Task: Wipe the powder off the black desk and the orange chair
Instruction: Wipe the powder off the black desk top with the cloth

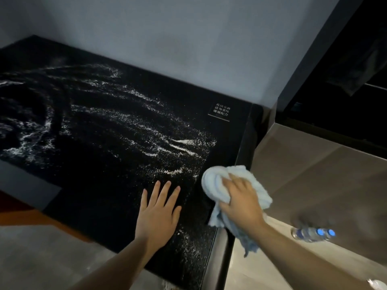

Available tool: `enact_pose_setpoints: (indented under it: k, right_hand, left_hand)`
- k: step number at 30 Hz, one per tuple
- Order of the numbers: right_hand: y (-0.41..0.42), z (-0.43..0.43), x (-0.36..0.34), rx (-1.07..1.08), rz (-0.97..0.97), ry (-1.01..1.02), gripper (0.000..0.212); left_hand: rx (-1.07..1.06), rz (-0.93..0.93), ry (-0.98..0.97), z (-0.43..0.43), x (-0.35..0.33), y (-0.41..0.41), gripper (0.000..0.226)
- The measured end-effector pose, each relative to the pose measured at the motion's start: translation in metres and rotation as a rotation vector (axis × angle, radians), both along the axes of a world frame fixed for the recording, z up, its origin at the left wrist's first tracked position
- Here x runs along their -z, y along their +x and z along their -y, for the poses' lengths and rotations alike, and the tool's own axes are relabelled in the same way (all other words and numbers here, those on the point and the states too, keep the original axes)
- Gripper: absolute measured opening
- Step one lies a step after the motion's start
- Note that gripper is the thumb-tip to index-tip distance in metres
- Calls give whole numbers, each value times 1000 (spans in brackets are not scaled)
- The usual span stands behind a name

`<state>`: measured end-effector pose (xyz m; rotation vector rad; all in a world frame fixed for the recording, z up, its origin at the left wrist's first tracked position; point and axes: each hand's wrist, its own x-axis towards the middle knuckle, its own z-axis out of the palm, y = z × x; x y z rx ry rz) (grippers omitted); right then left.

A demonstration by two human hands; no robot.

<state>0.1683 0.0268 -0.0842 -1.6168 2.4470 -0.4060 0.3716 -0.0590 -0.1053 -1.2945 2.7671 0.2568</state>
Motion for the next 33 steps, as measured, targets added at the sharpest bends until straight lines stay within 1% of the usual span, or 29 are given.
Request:
enact_pose_setpoints:
  k: [1, 3, 4, 5, 6, 7, 8, 10, 12, 13, 14, 16, 17, 18, 20, 21, 22, 23, 24, 25, 26, 27, 28, 29, 30, 31, 32, 33]
  right_hand:
    - [9, -4, 4, -55, -4, -5, 52]
    - [33, -19, 6, -248, 137, -35, 52]
    - [35, -21, 4, -307, 227, -19, 51]
    - [28, -17, 2, -324, 271, -22, 51]
    - [16, -9, -2, -290, 271, -64, 51]
    - [1, 4, -5, -221, 236, -120, 50]
    - [-13, 15, -9, -142, 179, -133, 51]
    - [-32, 32, -11, -26, 43, -37, 56]
    - [-25, 32, -8, 8, -3, 103, 60]
    - [-15, 23, -3, -60, -37, 131, 63]
    - [0, 11, 0, -163, -36, 118, 64]
    - [23, -14, 4, -377, 51, 28, 65]
    - [25, -17, 5, -458, 86, -34, 63]
    - [17, -13, 1, -495, 113, -114, 60]
    - [-12, 7, -4, -387, 113, -235, 52]
    - [-28, 19, -6, -299, 41, -231, 51]
    - [-43, 30, -10, -176, -46, -164, 55]
    - [-51, 37, -13, -86, -52, -35, 60]
    - [-50, 38, -10, -26, -15, 92, 64]
    - [-43, 34, -6, -17, 0, 171, 66]
    - [-32, 26, -1, -84, -12, 205, 69]
    - [-19, 17, 2, -222, -44, 164, 70]
    - [-10, 7, 2, -369, 1, 86, 68]
    - [-7, 0, 2, -472, 91, 11, 61]
    - [-10, 1, -3, -514, 250, -22, 52]
    - [-22, 10, -10, -474, 348, -84, 47]
    - [-37, 23, -16, -352, 386, -134, 46]
    - [-55, 39, -19, -213, 378, -176, 48]
  left_hand:
    - [-12, 7, 11, 0, -1, -2, 52]
    - [-33, 30, 29, -1, -4, -5, 52]
    - [-40, 45, 37, -1, -4, -7, 52]
    - [-49, 55, 41, -1, -5, -9, 52]
    - [-62, 54, 47, -2, -5, -10, 53]
    - [-80, 52, 59, -1, -5, -12, 58]
    - [-96, 48, 64, -1, -3, -12, 64]
    - [-123, 40, 59, -2, -2, -13, 69]
    - [-139, 29, 57, -2, 0, -13, 69]
    - [-149, 29, 64, -2, -1, -13, 69]
    - [-157, 32, 70, -1, -1, -13, 68]
    - [-157, 43, 80, -1, -1, -13, 64]
    - [-150, 44, 87, -1, -3, -14, 63]
    - [-149, 34, 88, -1, -4, -14, 65]
    - [-162, -1, 72, 0, -2, -15, 71]
    - [-163, -14, 74, 0, -2, -16, 72]
    - [-167, -34, 87, 0, 0, -18, 73]
    - [-173, -68, 89, 0, 3, -19, 73]
    - [-181, -99, 87, 0, 8, -21, 73]
    - [-196, -121, 86, 0, 11, -22, 73]
    - [-211, -128, 82, 2, 13, -24, 72]
    - [-223, -127, 81, 5, 14, -27, 69]
    - [-234, -122, 87, 7, 15, -29, 63]
    - [-237, -109, 93, 11, 15, -32, 56]
    - [-237, -93, 91, 14, 15, -35, 51]
    - [-236, -74, 78, 17, 15, -38, 51]
    - [-230, -53, 60, 19, 16, -40, 52]
    - [-224, -48, 51, 22, 15, -43, 53]
